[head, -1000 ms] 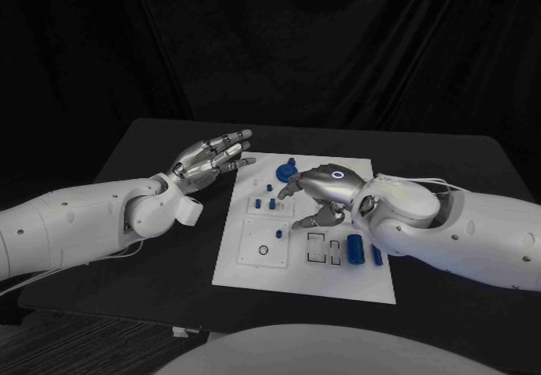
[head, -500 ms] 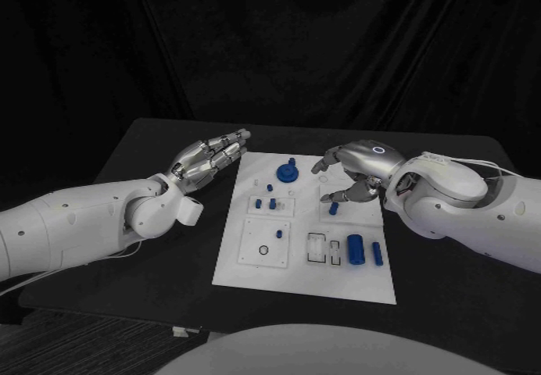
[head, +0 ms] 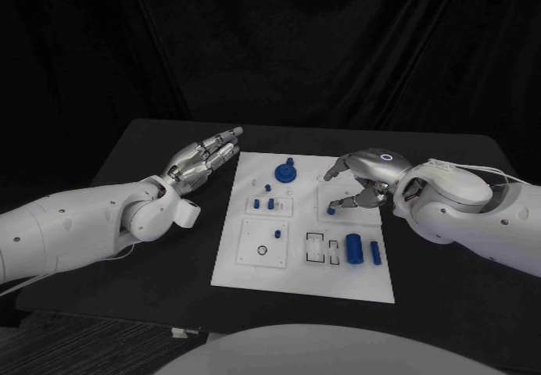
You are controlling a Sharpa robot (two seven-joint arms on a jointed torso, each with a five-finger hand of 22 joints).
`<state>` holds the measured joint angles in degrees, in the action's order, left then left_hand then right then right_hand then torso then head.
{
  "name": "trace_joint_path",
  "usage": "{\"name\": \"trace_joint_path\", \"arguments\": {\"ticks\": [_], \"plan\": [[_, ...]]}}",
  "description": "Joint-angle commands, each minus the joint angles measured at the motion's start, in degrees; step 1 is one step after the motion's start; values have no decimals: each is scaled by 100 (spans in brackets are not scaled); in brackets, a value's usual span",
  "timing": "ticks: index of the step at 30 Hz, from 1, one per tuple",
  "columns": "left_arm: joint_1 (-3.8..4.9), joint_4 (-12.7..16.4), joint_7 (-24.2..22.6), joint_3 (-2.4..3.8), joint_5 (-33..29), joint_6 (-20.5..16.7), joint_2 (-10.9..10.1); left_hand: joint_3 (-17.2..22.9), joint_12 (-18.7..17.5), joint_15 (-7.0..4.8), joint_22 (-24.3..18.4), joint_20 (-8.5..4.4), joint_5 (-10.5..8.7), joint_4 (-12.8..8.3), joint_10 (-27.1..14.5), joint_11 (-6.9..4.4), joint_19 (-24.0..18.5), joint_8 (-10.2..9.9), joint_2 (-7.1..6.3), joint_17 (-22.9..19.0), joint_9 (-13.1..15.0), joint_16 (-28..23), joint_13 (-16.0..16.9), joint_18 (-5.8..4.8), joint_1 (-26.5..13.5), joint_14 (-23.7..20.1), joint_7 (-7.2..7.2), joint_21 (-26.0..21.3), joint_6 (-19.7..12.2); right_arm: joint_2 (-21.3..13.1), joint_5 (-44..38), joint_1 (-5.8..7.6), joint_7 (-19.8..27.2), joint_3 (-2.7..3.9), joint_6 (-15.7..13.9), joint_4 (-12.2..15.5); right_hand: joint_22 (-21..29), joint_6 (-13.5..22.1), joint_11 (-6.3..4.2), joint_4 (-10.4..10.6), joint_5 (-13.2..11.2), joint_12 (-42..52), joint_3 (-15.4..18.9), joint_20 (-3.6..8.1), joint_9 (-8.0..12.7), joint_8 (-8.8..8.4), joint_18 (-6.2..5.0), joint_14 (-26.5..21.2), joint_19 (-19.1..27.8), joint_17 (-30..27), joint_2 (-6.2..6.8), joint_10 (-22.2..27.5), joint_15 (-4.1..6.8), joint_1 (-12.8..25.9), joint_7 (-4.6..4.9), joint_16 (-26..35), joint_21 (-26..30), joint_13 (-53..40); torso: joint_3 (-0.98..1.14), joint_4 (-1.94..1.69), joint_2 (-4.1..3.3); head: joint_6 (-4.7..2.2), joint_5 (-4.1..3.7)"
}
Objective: Assemble the parts on the task board
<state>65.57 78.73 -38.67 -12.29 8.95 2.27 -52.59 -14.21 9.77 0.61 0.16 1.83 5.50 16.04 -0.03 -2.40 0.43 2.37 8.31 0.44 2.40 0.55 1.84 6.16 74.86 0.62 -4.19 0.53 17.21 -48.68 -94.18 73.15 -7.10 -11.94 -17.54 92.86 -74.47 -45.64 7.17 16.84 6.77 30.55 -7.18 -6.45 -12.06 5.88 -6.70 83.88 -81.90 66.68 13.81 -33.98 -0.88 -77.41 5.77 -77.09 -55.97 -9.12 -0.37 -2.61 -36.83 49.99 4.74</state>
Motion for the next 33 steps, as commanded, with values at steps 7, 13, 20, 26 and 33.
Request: {"name": "trace_joint_path", "arguments": {"ticks": [7,13,20,26,33], "plan": [[-30,-17,-799,5,94,-255,22,-153,-562,-196,-16,-215,-6,69,-10,-64,-43,-211,74,-44,-213,-55,-115,-115,-226,-62,-703,-53,-1598,95,-51,-121,-98,4,227,-99,-759,-78,-5,13,-34,-182,50,-64,169,-11,79,78,-45,112,9,-318,-73,-28,275,-134,-211,258,1,0,-2,1,-20],[-41,3,-701,5,95,-277,5,-122,-761,-34,-16,538,56,69,-13,-167,-43,-195,55,-44,-197,-55,-142,151,-286,-62,-694,-53,-1520,153,-51,-192,-61,4,301,-142,-759,-222,-23,-4,224,-210,-65,-79,213,44,76,78,-41,108,-125,-586,-82,-153,380,-137,-221,367,0,1,-3,1,-9],[-51,4,-658,5,95,-249,4,-77,-781,40,-16,1219,403,63,-6,-153,-43,-175,100,-44,-177,-55,-143,259,-152,-62,-721,-53,-1386,220,-51,-268,-43,4,449,-176,-755,-445,-42,-94,1025,-272,-237,-78,237,128,71,71,-30,88,-302,-927,-77,-395,391,-133,-222,474,1,-2,-3,1,-3],[-57,1,-683,5,95,-214,7,-92,-763,-74,-16,370,561,65,-1,-142,-43,-175,174,-44,-176,-55,-138,360,3,-62,-655,-53,-1380,277,-51,-314,-22,4,534,-217,-751,-630,-71,-330,1830,-348,-449,-58,225,179,68,64,-20,67,-373,-1222,-53,-614,372,-125,-221,510,2,1,-1,1,12],[-62,-1,-683,5,95,-143,10,-60,-747,-143,-16,132,959,63,2,-76,-43,-165,270,-44,-166,-55,-134,180,212,-62,-533,-53,-1318,326,-51,-341,9,4,580,-261,-748,-744,-99,-530,2024,-450,-734,-28,207,190,67,54,-8,38,-364,-1499,-25,-707,353,-107,-218,519,1,0,-2,1,12]]}}
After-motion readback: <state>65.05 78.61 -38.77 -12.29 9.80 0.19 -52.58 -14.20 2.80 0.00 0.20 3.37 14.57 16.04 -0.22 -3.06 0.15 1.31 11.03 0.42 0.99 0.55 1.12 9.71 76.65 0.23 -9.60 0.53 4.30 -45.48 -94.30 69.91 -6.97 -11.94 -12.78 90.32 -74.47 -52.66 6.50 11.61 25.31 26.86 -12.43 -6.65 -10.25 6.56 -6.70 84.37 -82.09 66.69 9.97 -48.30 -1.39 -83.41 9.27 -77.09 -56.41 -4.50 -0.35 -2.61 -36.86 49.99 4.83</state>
